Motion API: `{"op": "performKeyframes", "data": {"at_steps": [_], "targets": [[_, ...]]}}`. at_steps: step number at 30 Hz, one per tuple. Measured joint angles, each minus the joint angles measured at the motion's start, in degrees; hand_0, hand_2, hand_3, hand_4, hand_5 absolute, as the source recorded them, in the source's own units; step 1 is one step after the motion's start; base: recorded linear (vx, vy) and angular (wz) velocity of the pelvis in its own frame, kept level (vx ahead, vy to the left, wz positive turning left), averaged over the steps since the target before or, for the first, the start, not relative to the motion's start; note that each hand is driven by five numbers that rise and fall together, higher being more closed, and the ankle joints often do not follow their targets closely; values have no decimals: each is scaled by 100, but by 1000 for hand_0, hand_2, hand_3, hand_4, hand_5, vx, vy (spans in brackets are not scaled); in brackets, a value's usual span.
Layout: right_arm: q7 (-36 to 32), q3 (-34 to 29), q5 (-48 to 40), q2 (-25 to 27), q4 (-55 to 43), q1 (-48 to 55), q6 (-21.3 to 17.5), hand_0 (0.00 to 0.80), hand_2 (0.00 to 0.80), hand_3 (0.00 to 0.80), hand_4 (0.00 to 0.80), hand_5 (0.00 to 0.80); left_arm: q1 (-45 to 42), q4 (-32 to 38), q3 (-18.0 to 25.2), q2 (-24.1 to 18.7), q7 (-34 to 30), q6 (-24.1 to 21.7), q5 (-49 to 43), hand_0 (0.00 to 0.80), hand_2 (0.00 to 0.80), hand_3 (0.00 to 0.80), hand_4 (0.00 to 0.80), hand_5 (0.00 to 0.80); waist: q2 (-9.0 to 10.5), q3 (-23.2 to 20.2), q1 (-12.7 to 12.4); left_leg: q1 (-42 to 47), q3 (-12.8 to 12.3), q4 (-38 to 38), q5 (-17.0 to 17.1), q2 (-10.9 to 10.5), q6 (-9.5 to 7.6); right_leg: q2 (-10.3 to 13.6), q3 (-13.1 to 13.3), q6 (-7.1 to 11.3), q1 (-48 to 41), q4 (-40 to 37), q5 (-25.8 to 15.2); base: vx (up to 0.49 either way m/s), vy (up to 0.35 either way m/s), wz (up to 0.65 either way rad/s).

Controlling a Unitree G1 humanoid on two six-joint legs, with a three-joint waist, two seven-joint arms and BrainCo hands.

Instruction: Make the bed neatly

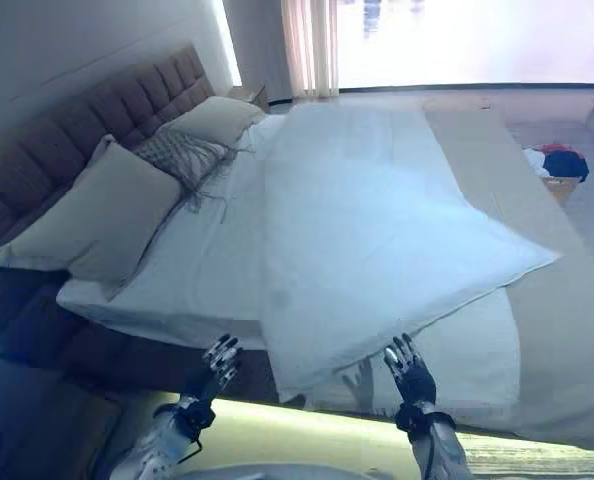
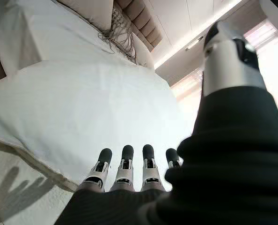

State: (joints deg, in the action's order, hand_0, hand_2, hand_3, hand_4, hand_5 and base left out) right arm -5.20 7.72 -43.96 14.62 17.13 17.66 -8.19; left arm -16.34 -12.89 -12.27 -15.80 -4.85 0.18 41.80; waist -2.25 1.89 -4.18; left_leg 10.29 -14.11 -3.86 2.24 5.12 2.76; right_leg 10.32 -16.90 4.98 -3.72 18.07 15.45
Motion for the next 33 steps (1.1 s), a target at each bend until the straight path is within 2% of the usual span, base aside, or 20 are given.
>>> {"op": "performKeyframes", "data": {"at_steps": [23, 33], "targets": [[-66, 4, -248, -4, 1, 0, 0, 0, 0, 0, 0, 0, 1, 0, 0, 0, -21, -141, -41, 0, 0, 0, 0, 0, -5, -20, 2, -4, -1, 5, -1, -15, -1, 23, 2, 6, 29, 51, 40, 4, -9, 0], [-93, 9, -247, -6, 6, -18, 1, 0, 0, 0, 0, 0, 85, -1, 2, -5, -21, -176, -34, 0, 0, 0, 0, 0, 139, -41, 0, -164, -139, 253, -1, -56, -2, 122, 64, -28, 208, 327, 176, 3, -10, 0]]}}
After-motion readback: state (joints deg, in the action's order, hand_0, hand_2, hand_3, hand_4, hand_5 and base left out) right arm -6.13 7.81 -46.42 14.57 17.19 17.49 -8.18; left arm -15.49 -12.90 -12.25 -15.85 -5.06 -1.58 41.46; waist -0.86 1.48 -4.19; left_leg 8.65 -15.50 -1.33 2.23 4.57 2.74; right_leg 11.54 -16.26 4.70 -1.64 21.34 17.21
